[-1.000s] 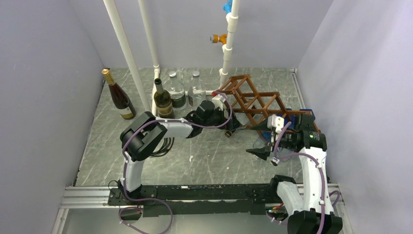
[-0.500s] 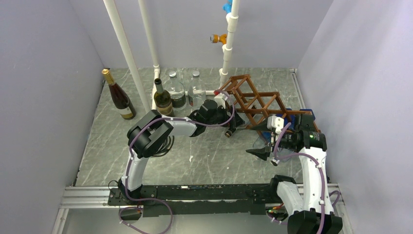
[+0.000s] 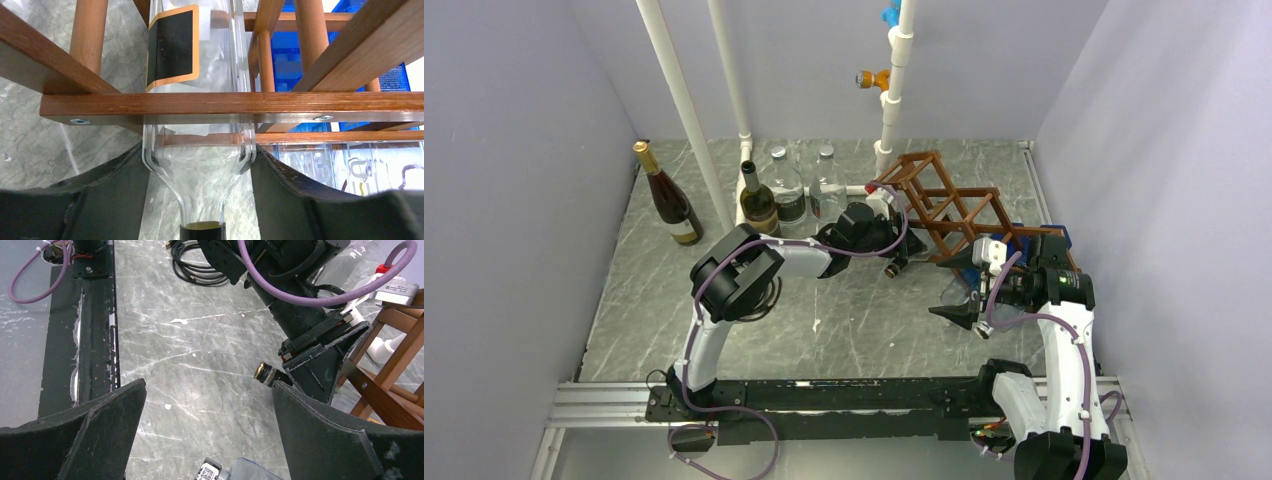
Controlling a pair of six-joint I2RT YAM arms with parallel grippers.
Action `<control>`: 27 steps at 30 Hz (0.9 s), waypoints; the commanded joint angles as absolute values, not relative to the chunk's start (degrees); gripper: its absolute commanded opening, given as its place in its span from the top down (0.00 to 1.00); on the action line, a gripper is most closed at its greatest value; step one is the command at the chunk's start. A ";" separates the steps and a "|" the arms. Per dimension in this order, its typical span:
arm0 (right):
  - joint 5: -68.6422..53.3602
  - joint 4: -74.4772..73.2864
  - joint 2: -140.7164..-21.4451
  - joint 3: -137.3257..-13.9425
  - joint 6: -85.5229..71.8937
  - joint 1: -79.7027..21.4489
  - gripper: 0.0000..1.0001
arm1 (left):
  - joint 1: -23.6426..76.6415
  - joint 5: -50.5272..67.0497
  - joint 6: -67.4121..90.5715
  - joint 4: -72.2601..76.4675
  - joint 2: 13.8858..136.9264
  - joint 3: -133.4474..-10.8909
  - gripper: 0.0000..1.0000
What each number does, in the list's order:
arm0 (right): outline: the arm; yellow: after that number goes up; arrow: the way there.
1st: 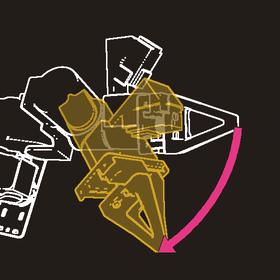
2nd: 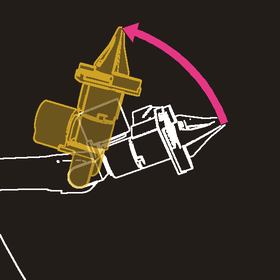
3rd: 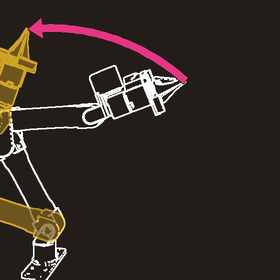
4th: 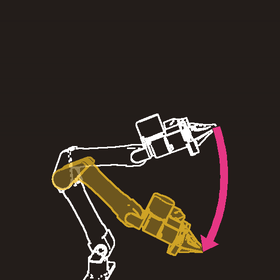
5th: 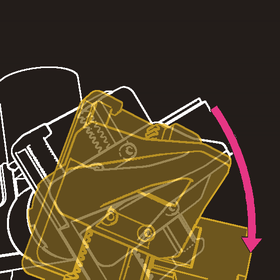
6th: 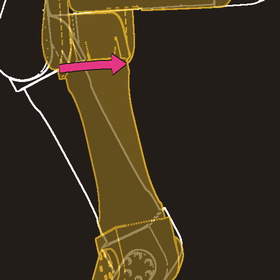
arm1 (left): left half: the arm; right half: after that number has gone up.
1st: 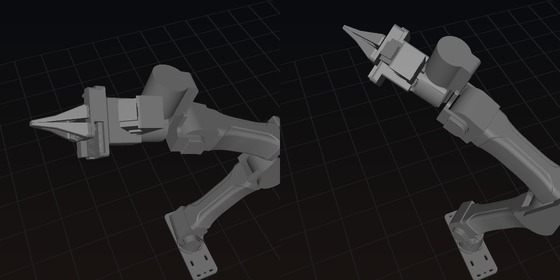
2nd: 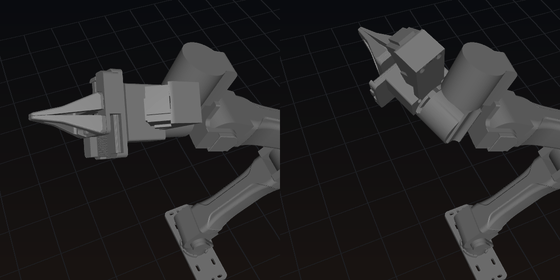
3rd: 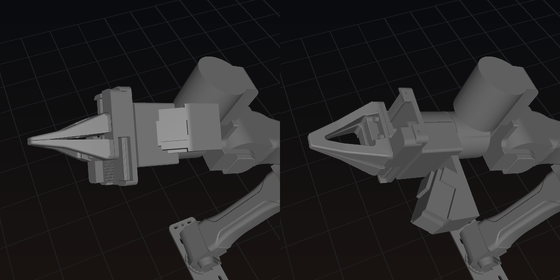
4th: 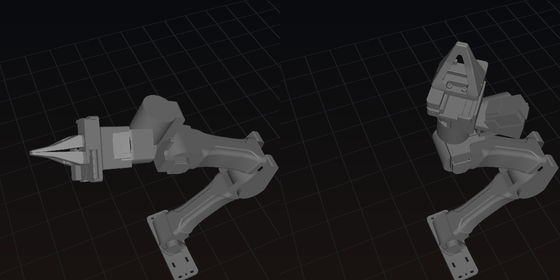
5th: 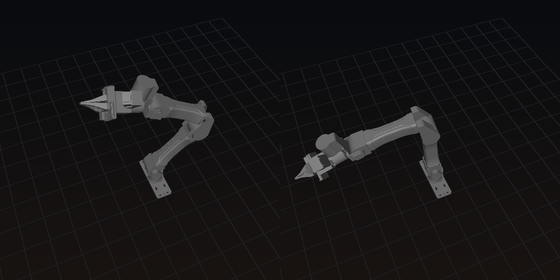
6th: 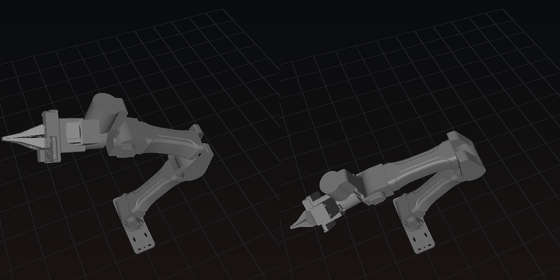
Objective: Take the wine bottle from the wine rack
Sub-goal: Pick up the wine bottle from the wine rack.
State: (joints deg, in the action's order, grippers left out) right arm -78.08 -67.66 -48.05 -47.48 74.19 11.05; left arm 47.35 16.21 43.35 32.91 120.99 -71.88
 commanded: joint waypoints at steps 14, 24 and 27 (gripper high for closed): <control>-79.92 -67.93 -47.80 -47.11 76.37 10.90 0.00 | 47.85 14.52 41.57 34.86 115.43 -67.76 0.66; -79.86 -67.81 -47.57 -46.89 76.20 10.90 0.00 | 47.88 14.92 41.11 35.98 111.55 -62.72 0.64; -79.79 -67.61 -47.58 -46.85 76.12 10.90 0.00 | 47.90 15.50 41.59 35.77 112.54 -63.24 0.60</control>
State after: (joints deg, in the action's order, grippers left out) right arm -78.04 -67.66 -47.99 -47.09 74.19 11.05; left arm 47.77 15.14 42.39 34.09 114.69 -63.07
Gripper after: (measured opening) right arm 0.993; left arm 0.704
